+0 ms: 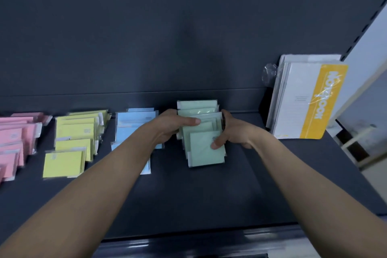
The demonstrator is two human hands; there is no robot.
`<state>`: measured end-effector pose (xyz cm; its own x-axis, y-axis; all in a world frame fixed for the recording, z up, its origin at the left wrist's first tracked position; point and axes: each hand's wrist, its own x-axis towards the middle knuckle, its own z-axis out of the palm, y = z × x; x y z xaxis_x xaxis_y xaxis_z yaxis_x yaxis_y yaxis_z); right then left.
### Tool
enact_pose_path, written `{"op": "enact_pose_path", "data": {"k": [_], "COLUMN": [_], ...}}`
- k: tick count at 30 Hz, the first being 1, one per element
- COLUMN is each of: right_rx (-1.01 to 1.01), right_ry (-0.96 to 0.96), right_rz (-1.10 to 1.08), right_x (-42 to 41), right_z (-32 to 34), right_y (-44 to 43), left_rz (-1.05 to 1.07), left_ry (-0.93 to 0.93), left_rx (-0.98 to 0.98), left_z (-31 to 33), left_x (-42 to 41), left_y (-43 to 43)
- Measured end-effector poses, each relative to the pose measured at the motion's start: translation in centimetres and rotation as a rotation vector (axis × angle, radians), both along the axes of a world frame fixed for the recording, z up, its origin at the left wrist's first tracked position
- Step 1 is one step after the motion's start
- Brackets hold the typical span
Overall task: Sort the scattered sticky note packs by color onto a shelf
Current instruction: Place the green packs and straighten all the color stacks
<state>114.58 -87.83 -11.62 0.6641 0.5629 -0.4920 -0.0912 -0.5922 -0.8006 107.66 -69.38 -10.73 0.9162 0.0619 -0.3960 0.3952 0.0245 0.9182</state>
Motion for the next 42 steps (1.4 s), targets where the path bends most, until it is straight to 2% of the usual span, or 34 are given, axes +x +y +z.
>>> {"op": "enact_pose_path", "data": {"k": [3, 7, 11, 15, 19, 23, 26, 30, 34, 42], "right_rx": [0.021, 0.016, 0.074, 0.139, 0.174, 0.078, 0.055, 0.156, 0.287, 0.501], "right_ry": [-0.012, -0.062, -0.172, -0.253, -0.280, -0.235, -0.249, -0.231, -0.136, -0.009], "right_rz": [0.028, -0.049, -0.100, -0.132, -0.144, -0.067, -0.079, -0.118, -0.095, -0.244], "right_x": [-0.3, -0.9, -1.6, -2.5, -3.3, -3.7, -3.9, -4.0, -3.8, -3.7], "right_z": [0.0, -0.1, 0.5, 0.6, 0.3, -0.3, -1.2, -1.6, -1.7, -2.5], "right_y": [-0.1, -0.6, -0.6, -0.5, -0.9, -1.5, -1.7, -1.4, -1.0, 0.4], "left_rz": [-0.169, -0.277, -0.204, -0.160, -0.242, -0.329, -0.309, -0.297, -0.258, -0.044], "left_ry": [-0.003, -0.024, -0.214, -0.303, -0.254, -0.200, -0.218, -0.222, -0.179, -0.199], "left_rx": [0.131, 0.466, 0.495, 0.495, 0.520, 0.570, 0.560, 0.507, 0.299, -0.049], "left_z": [0.3, -0.2, 0.0, -0.2, -0.5, -1.7, -2.2, -2.0, -2.0, -2.4], "left_x": [-0.7, -1.4, -1.9, -2.5, -3.2, -3.7, -3.5, -3.0, -3.1, -2.8], "left_y": [-0.3, -0.6, -1.0, -1.0, -0.5, -0.2, -0.3, 0.0, -0.2, -2.1]}}
